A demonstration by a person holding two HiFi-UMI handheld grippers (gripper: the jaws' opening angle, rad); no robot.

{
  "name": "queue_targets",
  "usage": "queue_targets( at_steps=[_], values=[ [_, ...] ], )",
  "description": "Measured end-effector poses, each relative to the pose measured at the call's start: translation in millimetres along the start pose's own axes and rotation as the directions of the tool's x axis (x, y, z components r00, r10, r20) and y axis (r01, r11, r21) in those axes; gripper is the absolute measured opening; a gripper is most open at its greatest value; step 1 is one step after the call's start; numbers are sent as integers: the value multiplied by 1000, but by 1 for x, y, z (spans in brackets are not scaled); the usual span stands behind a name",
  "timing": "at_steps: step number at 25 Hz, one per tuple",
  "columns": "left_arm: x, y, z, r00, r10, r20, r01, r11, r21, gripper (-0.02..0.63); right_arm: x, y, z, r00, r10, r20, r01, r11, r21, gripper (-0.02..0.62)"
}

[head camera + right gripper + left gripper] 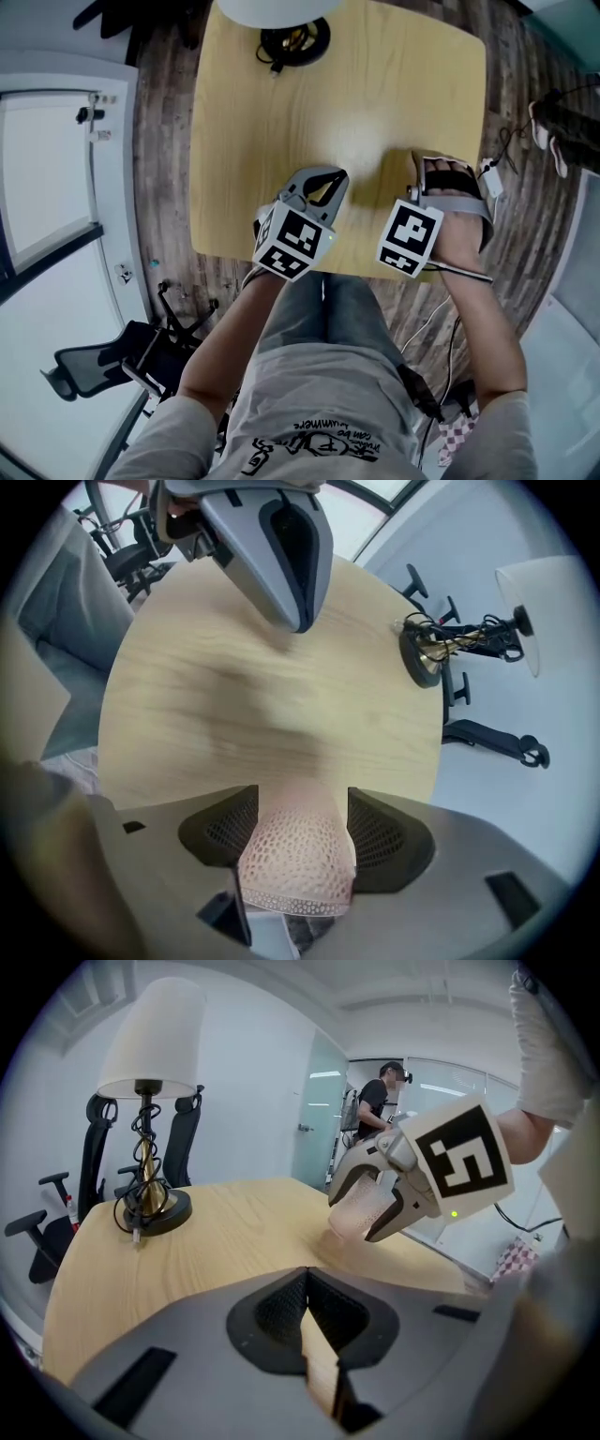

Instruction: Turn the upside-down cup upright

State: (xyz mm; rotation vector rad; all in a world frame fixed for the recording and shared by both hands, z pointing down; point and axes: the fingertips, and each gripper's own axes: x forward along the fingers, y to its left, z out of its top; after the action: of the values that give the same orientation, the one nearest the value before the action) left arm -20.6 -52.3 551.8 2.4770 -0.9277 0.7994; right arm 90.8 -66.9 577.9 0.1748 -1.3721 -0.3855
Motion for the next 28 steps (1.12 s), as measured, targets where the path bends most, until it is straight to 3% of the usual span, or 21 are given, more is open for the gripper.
queue_targets(
  at_steps=[6, 14, 28],
  values=[
    [3, -6, 3, 1000, -9, 2, 9, 1000, 2, 8, 8, 16, 2, 992, 62, -106, -82, 978, -193, 307],
    [3, -1, 5, 1000, 2, 5, -2, 1000, 1, 8, 11, 25, 11, 980, 111, -164, -170, 900, -401, 307],
    [-4, 3, 3, 1000, 16, 6, -16, 1000, -11, 8, 18, 31, 21, 975, 103, -196, -183, 873, -451, 307]
  ],
)
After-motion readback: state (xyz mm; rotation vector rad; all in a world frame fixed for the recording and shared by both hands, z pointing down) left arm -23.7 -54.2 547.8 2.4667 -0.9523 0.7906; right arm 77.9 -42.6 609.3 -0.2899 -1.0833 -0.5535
